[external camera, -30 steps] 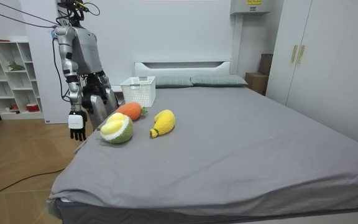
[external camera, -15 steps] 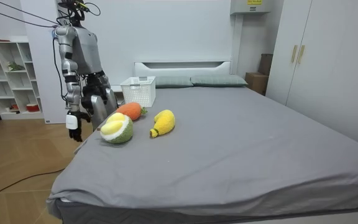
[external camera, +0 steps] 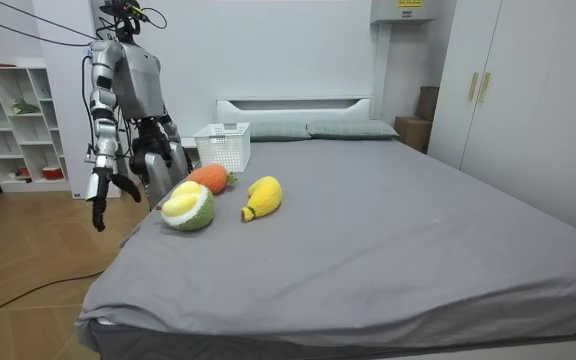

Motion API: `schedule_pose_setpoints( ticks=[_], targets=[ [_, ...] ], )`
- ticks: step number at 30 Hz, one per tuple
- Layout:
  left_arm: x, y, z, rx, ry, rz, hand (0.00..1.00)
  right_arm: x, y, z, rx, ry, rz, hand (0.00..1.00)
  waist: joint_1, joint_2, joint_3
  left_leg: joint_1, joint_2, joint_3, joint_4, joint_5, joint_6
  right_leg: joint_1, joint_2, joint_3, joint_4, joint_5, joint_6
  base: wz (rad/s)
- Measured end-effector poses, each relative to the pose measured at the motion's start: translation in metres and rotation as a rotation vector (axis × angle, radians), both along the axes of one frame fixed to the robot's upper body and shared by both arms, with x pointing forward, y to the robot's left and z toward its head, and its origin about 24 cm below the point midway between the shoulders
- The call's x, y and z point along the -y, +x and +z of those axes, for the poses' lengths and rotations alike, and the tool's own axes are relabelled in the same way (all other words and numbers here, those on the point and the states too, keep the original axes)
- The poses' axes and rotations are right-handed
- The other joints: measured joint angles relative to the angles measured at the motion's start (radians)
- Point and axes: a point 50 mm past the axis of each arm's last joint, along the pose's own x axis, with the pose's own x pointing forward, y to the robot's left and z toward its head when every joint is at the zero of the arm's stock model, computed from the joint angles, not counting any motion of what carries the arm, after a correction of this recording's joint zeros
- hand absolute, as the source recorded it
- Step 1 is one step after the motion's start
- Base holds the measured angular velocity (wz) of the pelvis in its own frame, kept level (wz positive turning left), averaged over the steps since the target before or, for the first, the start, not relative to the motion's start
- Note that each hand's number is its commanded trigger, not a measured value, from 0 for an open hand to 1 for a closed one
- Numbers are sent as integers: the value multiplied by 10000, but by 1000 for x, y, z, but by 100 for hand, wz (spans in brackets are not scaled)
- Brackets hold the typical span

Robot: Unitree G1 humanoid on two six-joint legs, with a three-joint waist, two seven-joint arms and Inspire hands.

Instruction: Collect toys from the bed

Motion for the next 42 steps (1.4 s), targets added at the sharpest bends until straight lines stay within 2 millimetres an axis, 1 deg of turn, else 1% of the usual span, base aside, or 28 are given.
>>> schedule_pose_setpoints(
  ticks=[2, 3, 5, 6, 7, 8, 9, 10, 11, 12, 14, 16, 18, 20, 22, 23, 27, 29, 31, 35, 37, 39, 40, 41, 42],
  targets=[
    [3, 6, -1, 150, -43, -168, 0, 7, 28, 14, 818, -912, 485, 0, 88, 30, -14, -32, 10, 51, -21, 6, -8, -77, 17, 61, 12, 1, -2, -6],
    [3, 6, -1, 151, -68, -232, 0, 8, 36, 18, 1063, -1156, 688, 0, 91, 57, -14, -40, 14, 87, -22, 10, -11, -96, 21, 77, 5, 3, -3, -11],
    [5, 8, -2, 172, -117, -446, 0, 12, 67, 34, 1829, -1972, 1305, 0, 98, 83, -13, -99, 24, 126, -13, 12, -14, -150, 41, 117, -2, 5, -4, -5],
    [5, 8, -2, 188, -108, -512, 0, 13, 73, 38, 1958, -2183, 1432, 0, 83, 80, -12, -120, 29, 127, -10, 13, -16, -170, 44, 116, -2, 6, -5, 0],
    [5, 9, -1, 249, -89, -576, 0, 15, 84, 46, 2252, -2531, 1612, 0, 93, 81, -17, -163, 36, 127, -10, 17, -22, -220, 53, 124, 0, 8, -9, 0],
    [4, 9, -1, 307, -53, -605, 0, 17, 95, 54, 2683, -2834, 1700, 0, 95, 150, -74, -211, 48, 130, -10, 21, -28, -270, 68, 145, 0, 12, -16, 0],
    [4, 9, 0, 328, -36, -605, 0, 18, 100, 59, 2917, -3005, 1781, 0, 93, 67, -90, -228, 55, 139, -10, 23, -32, -295, 73, 138, 2, 13, -18, 0],
    [4, 7, 0, 311, -33, -582, 0, 19, 109, 71, 3336, -3436, 2101, 0, 70, 143, -90, -262, 66, 141, 8, 29, -44, -319, 81, 123, 0, 18, -25, 0],
    [4, 5, 0, 269, -44, -575, 0, 20, 118, 84, 3787, -3936, 2438, 0, 38, 141, -89, -258, 70, 146, 14, 37, -55, -330, 83, 115, 0, 17, -25, 0],
    [4, 4, 0, 250, -49, -571, 0, 21, 122, 93, 4018, -4273, 2669, 0, 48, 162, -87, -257, 73, 155, 4, 39, -59, -328, 86, 119, 1, 17, -25, -3],
    [4, 4, 0, 331, -19, -595, 0, 17, 139, 129, 5148, -5593, 3547, 0, 81, 268, -16, -277, 85, 208, -24, 45, -68, -333, 97, 153, -2, 17, -26, -5],
    [2, 3, 1, 349, 65, -611, 0, 10, 148, 148, 5717, -6447, 4228, 0, 86, 265, -12, -255, 97, 215, -36, 51, -79, -318, 106, 171, -4, 16, -27, 0],
    [2, 6, 2, 522, 93, -661, 0, 3, 152, 156, 5932, -6906, 4808, 0, 121, 250, -4, -245, 102, 212, -37, 54, -84, -301, 106, 189, -5, 16, -28, 0],
    [3, 7, 2, 609, 96, -741, 0, -6, 157, 158, 5756, -7285, 5482, 0, 219, 240, 4, -269, 100, 209, -39, 53, -83, -310, 104, 168, -1, 18, -32, 0],
    [5, 9, 2, 601, 134, -937, 0, -13, 160, 155, 5573, -7382, 6069, 0, 275, 208, -19, -281, 95, 200, -72, 52, -83, -313, 92, 152, 5, 21, -36, 0],
    [6, 9, 1, 569, 140, -1035, 0, -16, 161, 154, 5463, -7397, 6362, 0, 344, 230, -23, -283, 95, 201, -68, 51, -82, -310, 91, 152, 6, 23, -38, 0],
    [10, 8, 0, 455, 90, -1320, 0, -27, 166, 150, 5226, -7290, 7339, 0, 366, 315, -30, -289, 95, 184, -36, 52, -82, -298, 88, 127, 6, 24, -39, 0],
    [15, 6, -1, 392, 52, -1405, 0, -35, 169, 146, 5042, -7152, 8131, 0, 388, 388, -61, -271, 95, 185, -20, 52, -82, -277, 87, 121, 6, 24, -39, 0],
    [18, 6, -2, 404, -17, -1419, 0, -42, 172, 143, 5015, -6869, 8646, 0, 382, 446, -45, -272, 95, 186, -33, 52, -82, -276, 87, 121, 7, 24, -39, 0],
    [22, 5, -3, 430, -112, -1410, 0, -48, 174, 139, 4839, -6488, 9407, 0, 396, 516, -22, -277, 97, 177, -30, 53, -83, -270, 86, 114, 6, 23, -39, 0],
    [21, 5, -3, 438, -91, -1400, 0, -50, 173, 135, 4620, -6366, 9671, 0, 394, 487, -14, -287, 97, 169, -27, 53, -83, -275, 80, 87, 0, 24, -41, 0],
    [19, 7, -2, 552, -15, -1322, 0, -49, 169, 129, 4142, -6254, 10016, 0, 467, 449, -14, -292, 98, 166, -25, 52, -83, -283, 80, 79, 0, 24, -41, 0],
    [17, 8, -1, 607, 56, -1281, 0, -48, 164, 121, 3809, -5925, 10112, 0, 553, 402, -23, -287, 98, 148, -20, 52, -83, -275, 77, 51, -1, 24, -41, 5],
    [15, 10, -1, 576, 138, -1367, 0, -47, 159, 112, 3246, -5651, 10335, 0, 587, 325, -26, -290, 96, 96, 19, 52, -83, -262, 65, -26, 0, 24, -41, 8],
    [14, 10, 0, 565, 160, -1379, 0, -46, 157, 106, 2963, -5425, 10413, 0, 605, 286, -29, -294, 96, 77, 38, 52, -83, -260, 65, -33, 1, 24, -41, 9]
  ],
)
